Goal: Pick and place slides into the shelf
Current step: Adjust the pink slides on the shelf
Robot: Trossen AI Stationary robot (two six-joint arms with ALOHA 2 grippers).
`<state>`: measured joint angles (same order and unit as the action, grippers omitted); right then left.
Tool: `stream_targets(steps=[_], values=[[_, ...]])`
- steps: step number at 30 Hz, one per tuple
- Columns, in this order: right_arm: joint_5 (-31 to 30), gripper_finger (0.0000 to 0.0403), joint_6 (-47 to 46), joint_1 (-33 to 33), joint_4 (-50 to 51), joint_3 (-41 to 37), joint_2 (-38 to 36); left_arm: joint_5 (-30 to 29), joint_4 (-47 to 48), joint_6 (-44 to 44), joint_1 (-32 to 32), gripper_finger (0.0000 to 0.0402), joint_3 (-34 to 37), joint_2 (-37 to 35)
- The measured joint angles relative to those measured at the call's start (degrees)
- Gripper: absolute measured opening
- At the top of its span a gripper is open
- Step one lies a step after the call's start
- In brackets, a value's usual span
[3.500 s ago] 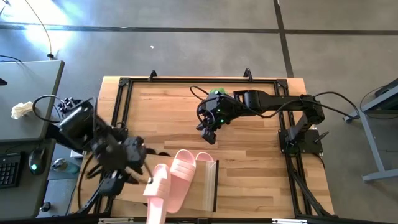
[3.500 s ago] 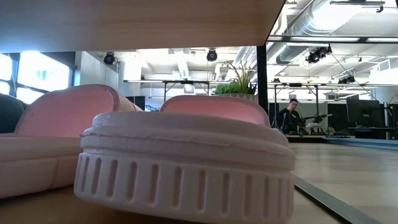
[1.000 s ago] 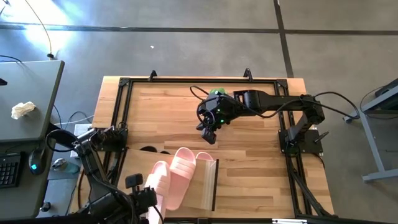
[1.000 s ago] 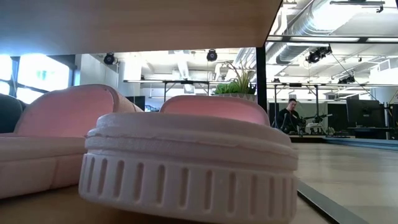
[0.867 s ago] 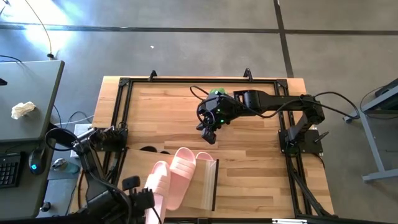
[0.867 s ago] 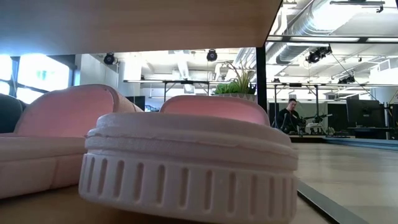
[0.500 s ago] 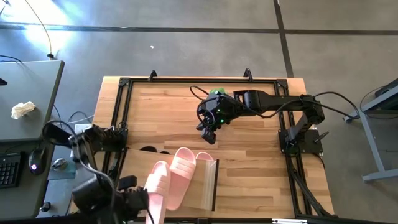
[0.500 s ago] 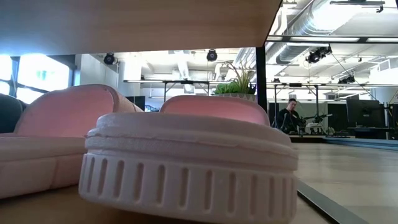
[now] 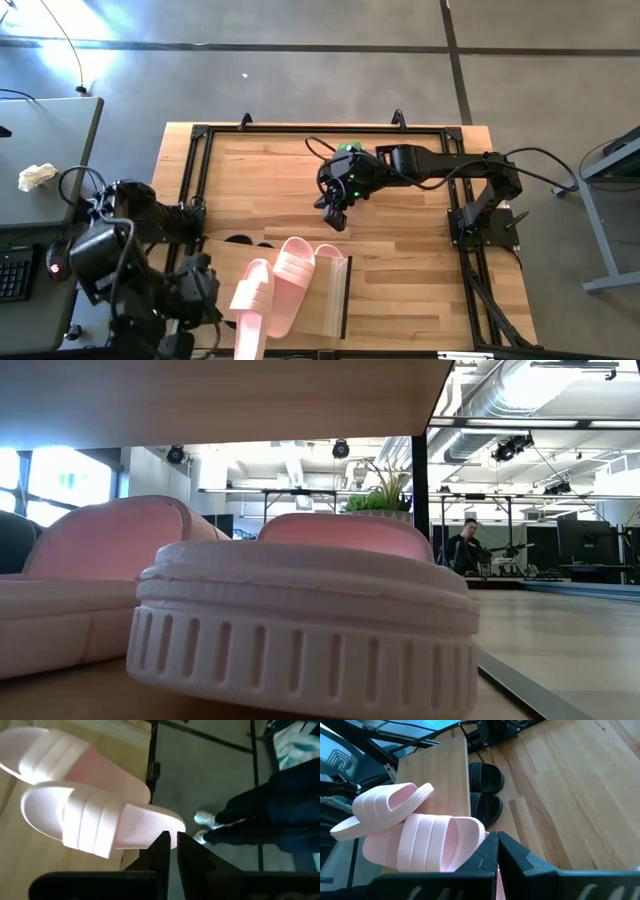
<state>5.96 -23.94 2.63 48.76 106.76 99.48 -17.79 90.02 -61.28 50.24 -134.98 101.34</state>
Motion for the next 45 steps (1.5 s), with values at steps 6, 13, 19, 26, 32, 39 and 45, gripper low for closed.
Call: stream_targets(steps=[6,13,19,26,32,39,45], values=[[0.0,0.0000,-2.0,0.0,-0.5,0.0,0.0,-2.7,0.0,-0.2,0.0,0.0021,0.0,-2.0],[1.2,0.0000,-8.6,0.3,-1.8,0.0,-0.1,-3.6,0.0,1.4,0.0,0.0021,0.0,-2.2],[21.5,0.0000,-15.6,0.8,-3.9,0.0,-0.1,-2.7,0.0,1.1,0.0,0.0021,0.1,-2.8],[38.6,0.0029,-22.5,2.7,-3.7,0.0,2.1,-2.6,0.0,-2.4,0.0,0.0021,0.1,-5.9],[39.6,0.0136,-22.7,3.3,-4.9,0.0,7.5,-3.3,0.0,-0.3,0.0,0.0021,0.1,-6.0],[39.6,0.0207,-25.5,1.0,-13.8,0.0,14.0,-5.9,0.0,1.4,0.0,0.0021,0.1,-6.0],[39.9,0.0209,-25.6,-0.2,-14.0,0.0,17.3,-5.8,0.0,1.5,0.0,0.0021,0.2,-6.0]])
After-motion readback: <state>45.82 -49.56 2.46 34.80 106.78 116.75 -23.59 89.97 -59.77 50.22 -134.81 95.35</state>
